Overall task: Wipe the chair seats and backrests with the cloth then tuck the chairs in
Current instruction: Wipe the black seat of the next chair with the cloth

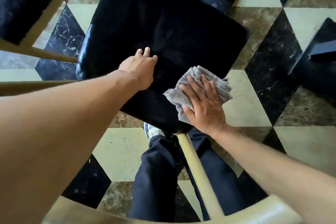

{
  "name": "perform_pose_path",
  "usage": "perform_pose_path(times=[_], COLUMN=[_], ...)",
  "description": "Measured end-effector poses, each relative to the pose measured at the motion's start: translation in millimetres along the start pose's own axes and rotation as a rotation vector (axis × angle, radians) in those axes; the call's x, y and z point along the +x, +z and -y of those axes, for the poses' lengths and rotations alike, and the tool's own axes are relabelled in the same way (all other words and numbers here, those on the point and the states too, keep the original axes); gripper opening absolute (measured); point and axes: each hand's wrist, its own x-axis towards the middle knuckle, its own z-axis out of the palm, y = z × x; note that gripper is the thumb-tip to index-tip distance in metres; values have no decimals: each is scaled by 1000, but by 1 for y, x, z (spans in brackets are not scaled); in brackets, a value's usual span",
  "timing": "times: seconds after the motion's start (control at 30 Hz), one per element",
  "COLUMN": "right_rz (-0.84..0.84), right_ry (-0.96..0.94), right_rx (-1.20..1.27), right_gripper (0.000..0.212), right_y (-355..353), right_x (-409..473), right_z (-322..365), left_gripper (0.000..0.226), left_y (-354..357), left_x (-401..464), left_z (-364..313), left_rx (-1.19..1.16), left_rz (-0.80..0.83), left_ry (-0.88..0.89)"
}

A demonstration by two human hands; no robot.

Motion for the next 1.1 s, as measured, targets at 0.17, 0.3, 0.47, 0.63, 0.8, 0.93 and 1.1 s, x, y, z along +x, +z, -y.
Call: perform_pose_path(times=[0.17,0.3,0.47,0.63,0.8,0.93,1.1], right_rz=[-157,-224,-108,-90,-189,-313,-374], right_ry=[677,839,712,720,787,809,836], right_rx=[553,808,856,854,812,747,635], right_gripper=[78,94,115,110,90,79,71], right_y=[12,16,11,16,23,24,6], right_x=[-32,-35,-47,-36,-22,-2,49], right_z=[39,58,44,34,29,20,-25], left_gripper=[75,72,70,72,75,76,74], left_y=[-3,-4,-2,1,4,2,1], left_x=[-4,-5,-4,-5,-4,-5,-4], left_z=[-8,-12,-19,-14,-16,-12,-12], left_rx=[20,51,47,44,5,-6,-14], left_rz=[21,25,25,10,13,27,15], left_ry=[-29,-39,-58,-30,-43,-31,-30])
